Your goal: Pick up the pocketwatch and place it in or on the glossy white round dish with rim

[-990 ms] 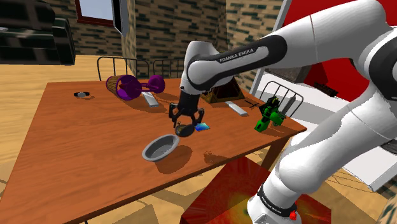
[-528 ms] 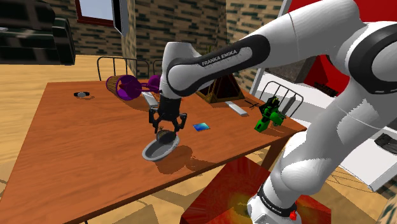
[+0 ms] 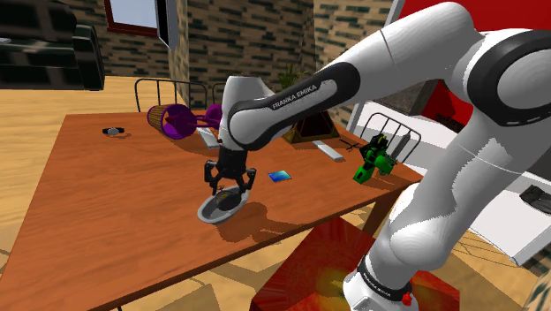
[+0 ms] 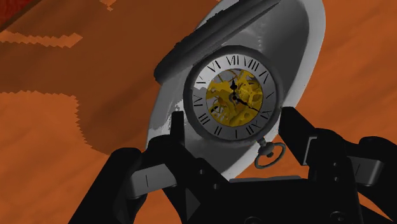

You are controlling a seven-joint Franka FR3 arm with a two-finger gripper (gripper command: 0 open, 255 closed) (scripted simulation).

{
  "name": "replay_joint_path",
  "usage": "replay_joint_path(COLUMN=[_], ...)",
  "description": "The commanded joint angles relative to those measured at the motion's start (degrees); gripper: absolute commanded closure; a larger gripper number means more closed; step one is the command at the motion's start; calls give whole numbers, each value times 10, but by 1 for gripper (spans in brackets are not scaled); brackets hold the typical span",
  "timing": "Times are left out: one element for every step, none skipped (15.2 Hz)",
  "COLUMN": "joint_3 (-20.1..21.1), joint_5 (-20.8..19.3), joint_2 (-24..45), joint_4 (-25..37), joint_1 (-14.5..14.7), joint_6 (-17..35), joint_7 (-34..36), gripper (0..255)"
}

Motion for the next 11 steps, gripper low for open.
replay_joint_path(joint_3=[1, 1, 1, 1, 1, 1, 1, 1, 1, 1, 1], joint_5=[-2, -2, -2, -2, -2, -2, -2, -2, -1, -2, -2], joint_2=[13, 13, 13, 13, 13, 13, 13, 13, 12, 13, 14], joint_4=[-6, -6, -6, -6, -6, -6, -6, -6, -9, -8, -9], joint_1=[0, 0, 0, 0, 0, 0, 0, 0, 0, 0, 0], joint_6=[20, 20, 20, 20, 20, 20, 20, 20, 20, 21, 22], joint_7=[0, 0, 0, 0, 0, 0, 0, 0, -1, 0, 0], gripper=[255, 255, 255, 255, 255, 255, 255, 255, 0, 0, 0])
